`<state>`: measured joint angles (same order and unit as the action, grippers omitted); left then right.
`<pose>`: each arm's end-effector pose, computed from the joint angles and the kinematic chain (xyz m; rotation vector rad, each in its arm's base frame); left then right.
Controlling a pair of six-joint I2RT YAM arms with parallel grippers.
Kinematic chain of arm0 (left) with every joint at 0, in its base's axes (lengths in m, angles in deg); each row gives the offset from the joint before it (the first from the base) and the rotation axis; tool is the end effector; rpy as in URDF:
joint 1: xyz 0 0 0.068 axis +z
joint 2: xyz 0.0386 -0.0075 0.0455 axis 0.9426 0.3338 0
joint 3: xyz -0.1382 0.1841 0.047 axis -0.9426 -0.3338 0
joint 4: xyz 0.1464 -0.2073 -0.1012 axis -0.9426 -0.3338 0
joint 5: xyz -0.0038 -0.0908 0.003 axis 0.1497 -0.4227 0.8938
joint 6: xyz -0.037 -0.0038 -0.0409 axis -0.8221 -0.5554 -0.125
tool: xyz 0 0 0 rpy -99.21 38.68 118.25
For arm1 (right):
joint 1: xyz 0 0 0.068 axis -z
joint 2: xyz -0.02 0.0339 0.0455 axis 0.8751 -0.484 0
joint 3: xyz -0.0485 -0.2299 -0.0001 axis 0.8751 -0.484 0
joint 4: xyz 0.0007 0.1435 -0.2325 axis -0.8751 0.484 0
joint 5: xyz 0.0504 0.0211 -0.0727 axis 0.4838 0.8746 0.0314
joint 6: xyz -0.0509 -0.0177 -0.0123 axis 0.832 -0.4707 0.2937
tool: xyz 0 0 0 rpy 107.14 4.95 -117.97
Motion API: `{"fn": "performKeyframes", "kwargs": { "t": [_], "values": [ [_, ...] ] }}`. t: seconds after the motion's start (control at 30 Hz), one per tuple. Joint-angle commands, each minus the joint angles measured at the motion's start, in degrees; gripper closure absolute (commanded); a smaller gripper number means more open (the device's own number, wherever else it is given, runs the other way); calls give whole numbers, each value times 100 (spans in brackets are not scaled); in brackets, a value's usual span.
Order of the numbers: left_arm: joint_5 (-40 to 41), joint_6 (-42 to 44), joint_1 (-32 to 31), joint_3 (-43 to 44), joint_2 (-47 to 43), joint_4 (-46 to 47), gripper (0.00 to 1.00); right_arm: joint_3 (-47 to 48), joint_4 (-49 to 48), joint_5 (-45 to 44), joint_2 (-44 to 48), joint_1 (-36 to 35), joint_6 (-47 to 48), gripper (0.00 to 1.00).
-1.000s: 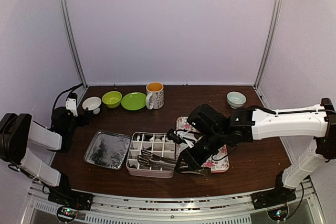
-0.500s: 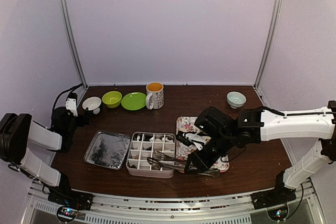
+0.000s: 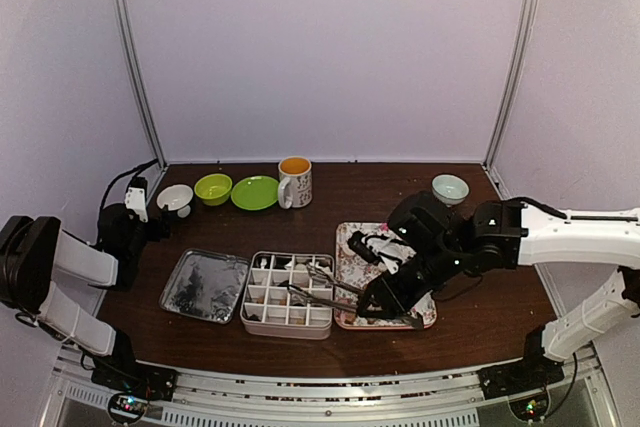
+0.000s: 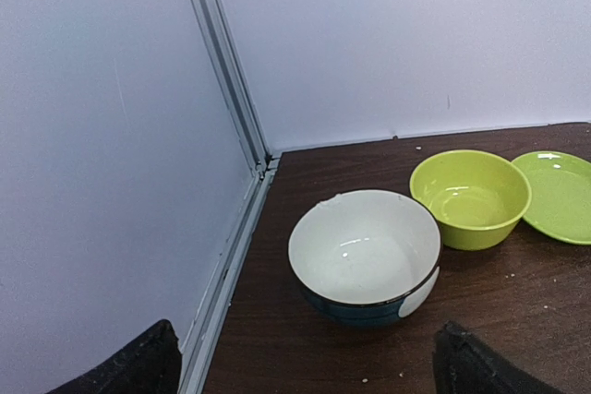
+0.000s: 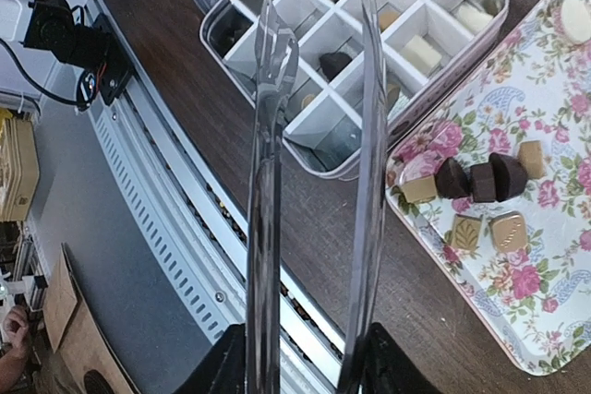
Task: Pack the chocolate
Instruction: Place the fake chocolate in the empty pocket of the box, then pick up the fake chocolate from the plate.
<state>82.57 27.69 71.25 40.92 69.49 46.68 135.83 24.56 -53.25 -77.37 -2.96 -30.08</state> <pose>0.2630 0.0092 0.1135 -0.0875 1.7189 0.1727 0.1194 0.2741 0.2296 -1.0339 2.5836 0.9752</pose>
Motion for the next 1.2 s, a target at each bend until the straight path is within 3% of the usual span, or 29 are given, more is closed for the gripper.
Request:
{"fn": "performKeyframes", "kwargs": {
  "t": [0.0, 0.23, 0.5, 0.87, 1.17],
  "values": [
    [6, -35, 31, 127, 3, 299, 2, -63, 61, -911, 714, 147, -189, 59],
    [12, -35, 38, 125, 7, 299, 2, -837, 146, -2297, 1549, 783, -676, 60],
    [11, -35, 39, 125, 7, 299, 2, -1937, -283, -2524, 1571, 1205, -1008, 61],
    [7, -36, 34, 125, 7, 305, 2, -2682, -1707, -2326, 349, 1202, -1154, 54],
    [12, -36, 39, 125, 6, 301, 2, -2324, -1402, -2859, -219, 975, -979, 43]
  ]
}}
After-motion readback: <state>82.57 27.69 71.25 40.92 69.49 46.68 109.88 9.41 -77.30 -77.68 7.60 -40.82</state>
